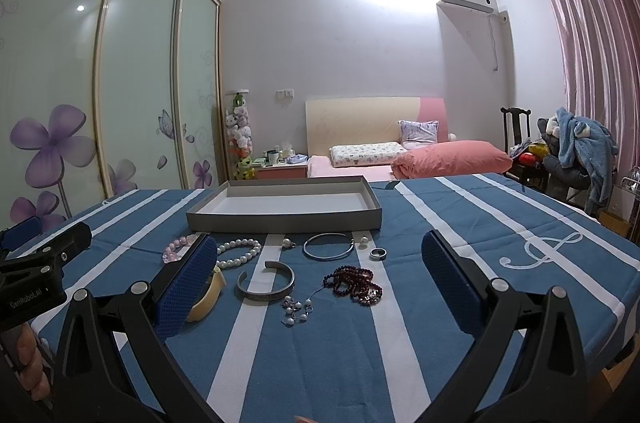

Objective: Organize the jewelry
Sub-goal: 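Lower the left tool onto the yellow watch and close on its strap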

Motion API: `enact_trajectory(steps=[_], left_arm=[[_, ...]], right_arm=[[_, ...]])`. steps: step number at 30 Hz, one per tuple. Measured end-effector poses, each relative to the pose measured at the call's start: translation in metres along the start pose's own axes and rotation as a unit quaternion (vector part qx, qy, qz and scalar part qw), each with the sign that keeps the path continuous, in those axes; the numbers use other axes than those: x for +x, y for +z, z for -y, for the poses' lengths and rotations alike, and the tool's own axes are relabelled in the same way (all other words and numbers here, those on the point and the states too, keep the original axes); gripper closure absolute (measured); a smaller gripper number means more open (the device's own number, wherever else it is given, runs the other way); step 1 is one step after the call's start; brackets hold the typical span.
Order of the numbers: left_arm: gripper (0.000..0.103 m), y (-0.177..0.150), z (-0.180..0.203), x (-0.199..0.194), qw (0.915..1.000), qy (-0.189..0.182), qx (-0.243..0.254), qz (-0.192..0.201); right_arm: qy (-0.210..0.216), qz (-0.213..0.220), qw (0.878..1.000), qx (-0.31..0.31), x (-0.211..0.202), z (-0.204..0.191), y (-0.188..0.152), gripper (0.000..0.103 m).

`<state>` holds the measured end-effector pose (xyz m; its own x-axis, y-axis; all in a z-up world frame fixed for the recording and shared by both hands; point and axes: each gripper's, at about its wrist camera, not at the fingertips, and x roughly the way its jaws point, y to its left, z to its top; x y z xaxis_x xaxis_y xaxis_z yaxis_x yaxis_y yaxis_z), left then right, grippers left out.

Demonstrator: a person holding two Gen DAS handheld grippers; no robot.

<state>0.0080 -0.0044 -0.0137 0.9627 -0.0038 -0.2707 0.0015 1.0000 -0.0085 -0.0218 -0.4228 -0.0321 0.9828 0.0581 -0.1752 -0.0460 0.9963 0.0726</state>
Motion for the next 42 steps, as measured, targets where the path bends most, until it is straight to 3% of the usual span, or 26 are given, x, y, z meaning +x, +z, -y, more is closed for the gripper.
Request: enact_trajectory(steps=[9, 15, 21, 27, 34, 39, 42], left_arm=[[0.004, 0.002, 0.005, 0.012, 0.9996, -0.006, 0.004, -0.026], [0.004, 0.002, 0.015, 0.040, 0.9967, -0.016, 0.016, -0.078], [0.005, -0.003, 0.034, 0.073, 0.9885, -0.041, 0.039, -0.140], [0.017, -0.008, 0.049, 0.101, 0.9785, -0.063, 0.055, -0.189], [0.018, -0.011, 0.054, 0.118, 0.9719, -0.078, 0.053, -0.216], [0.018, -0.015, 0.061, 0.126, 0.9686, -0.069, 0.068, -0.229], [0.028, -0.018, 0.063, 0.133, 0.9649, -0.065, 0.071, -0.244]], right_arm=[[-0.001, -0.008, 1.000, 0.005, 0.006, 0.005, -0.007, 0.002], [-0.004, -0.022, 1.000, 0.013, 0.011, 0.010, -0.008, 0.002], [-0.009, -0.035, 0.999, 0.022, 0.016, 0.016, -0.010, 0.002], [-0.014, -0.045, 0.998, 0.028, 0.021, 0.021, -0.009, 0.002], [-0.015, -0.055, 0.998, 0.032, 0.027, 0.024, -0.011, 0.002], [-0.015, -0.061, 0.998, 0.033, 0.030, 0.024, -0.011, 0.002], [-0.016, -0.061, 0.997, 0.034, 0.030, 0.024, -0.011, 0.002]])
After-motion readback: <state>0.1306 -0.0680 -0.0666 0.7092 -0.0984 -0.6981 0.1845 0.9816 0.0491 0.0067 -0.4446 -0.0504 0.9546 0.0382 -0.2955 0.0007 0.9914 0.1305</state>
